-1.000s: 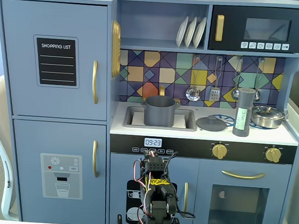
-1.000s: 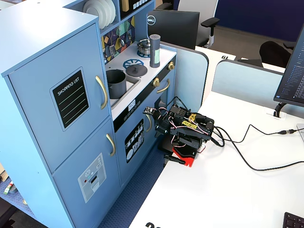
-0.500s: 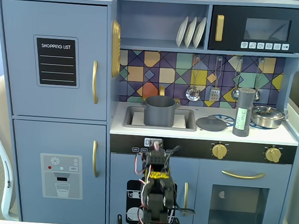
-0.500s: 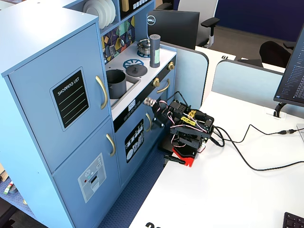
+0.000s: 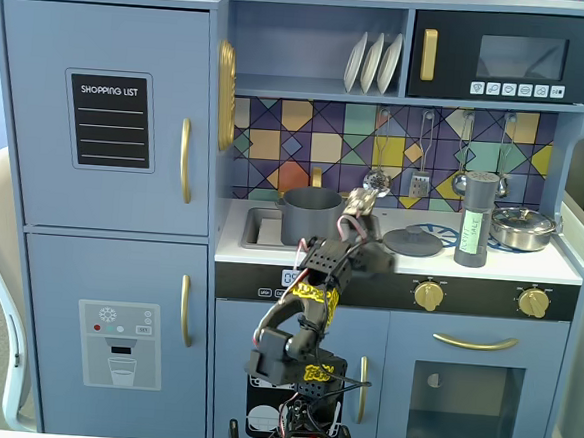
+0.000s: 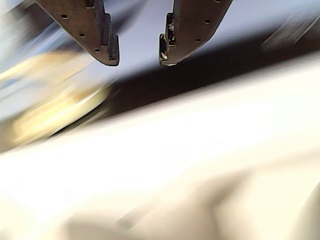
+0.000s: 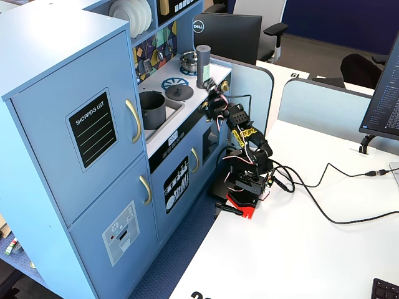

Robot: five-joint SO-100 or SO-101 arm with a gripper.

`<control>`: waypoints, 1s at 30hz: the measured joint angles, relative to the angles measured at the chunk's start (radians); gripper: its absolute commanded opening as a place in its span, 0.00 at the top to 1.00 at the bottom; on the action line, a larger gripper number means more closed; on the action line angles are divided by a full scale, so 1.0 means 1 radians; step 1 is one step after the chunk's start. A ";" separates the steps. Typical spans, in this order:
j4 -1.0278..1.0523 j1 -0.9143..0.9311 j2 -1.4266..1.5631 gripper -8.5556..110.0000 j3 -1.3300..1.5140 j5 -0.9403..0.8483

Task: Put salt in the gray recipient

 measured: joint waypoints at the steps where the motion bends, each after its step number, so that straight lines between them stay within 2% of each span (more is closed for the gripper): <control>1: -0.048 0.035 -0.008 0.93 -0.014 -0.006; 7: -0.339 0.169 -0.063 0.93 -0.021 0.032; 13: -0.477 0.190 -0.132 0.90 -0.021 0.069; 18: -0.555 0.202 -0.192 0.74 -0.021 0.121; 22: -0.634 0.224 -0.244 0.55 -0.021 0.173; 30: -0.712 0.261 -0.387 0.51 -0.089 0.206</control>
